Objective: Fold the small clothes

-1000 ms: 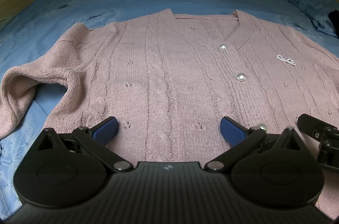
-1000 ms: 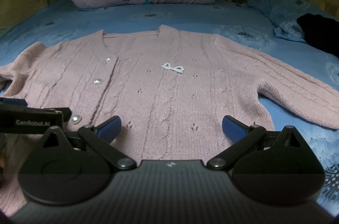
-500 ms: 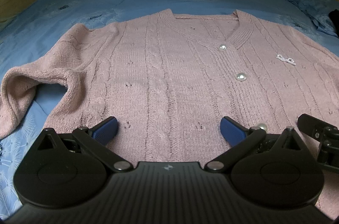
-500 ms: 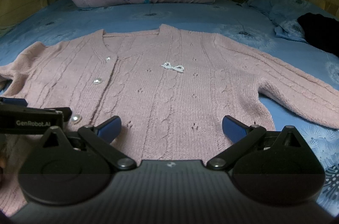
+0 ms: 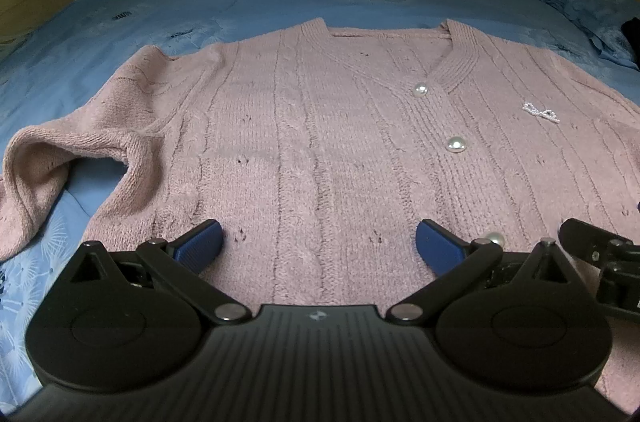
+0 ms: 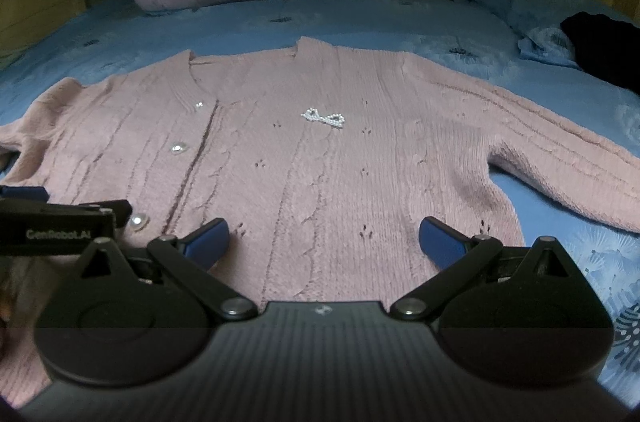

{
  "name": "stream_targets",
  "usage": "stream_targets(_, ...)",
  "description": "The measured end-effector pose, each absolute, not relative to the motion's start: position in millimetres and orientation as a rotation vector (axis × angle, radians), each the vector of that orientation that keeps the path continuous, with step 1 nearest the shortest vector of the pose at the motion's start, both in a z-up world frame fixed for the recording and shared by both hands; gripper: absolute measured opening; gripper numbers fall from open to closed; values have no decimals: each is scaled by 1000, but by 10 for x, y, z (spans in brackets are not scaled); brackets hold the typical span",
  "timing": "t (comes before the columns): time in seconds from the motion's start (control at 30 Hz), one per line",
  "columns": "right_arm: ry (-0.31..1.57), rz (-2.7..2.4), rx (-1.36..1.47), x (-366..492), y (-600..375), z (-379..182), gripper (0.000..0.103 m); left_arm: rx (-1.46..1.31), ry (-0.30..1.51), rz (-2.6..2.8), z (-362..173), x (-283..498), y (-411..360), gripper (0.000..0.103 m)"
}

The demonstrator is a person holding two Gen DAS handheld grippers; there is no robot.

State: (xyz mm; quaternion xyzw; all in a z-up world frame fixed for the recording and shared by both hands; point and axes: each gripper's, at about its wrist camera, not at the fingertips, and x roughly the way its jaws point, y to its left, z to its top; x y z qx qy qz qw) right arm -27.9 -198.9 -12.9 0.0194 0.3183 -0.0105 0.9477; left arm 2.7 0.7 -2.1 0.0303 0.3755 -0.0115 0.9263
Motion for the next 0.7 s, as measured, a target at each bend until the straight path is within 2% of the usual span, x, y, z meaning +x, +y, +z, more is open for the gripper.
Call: stream_targets(0.7,706,-28,54,-199,-2026,-183,103,72,767,-8,-43,9,-39,103)
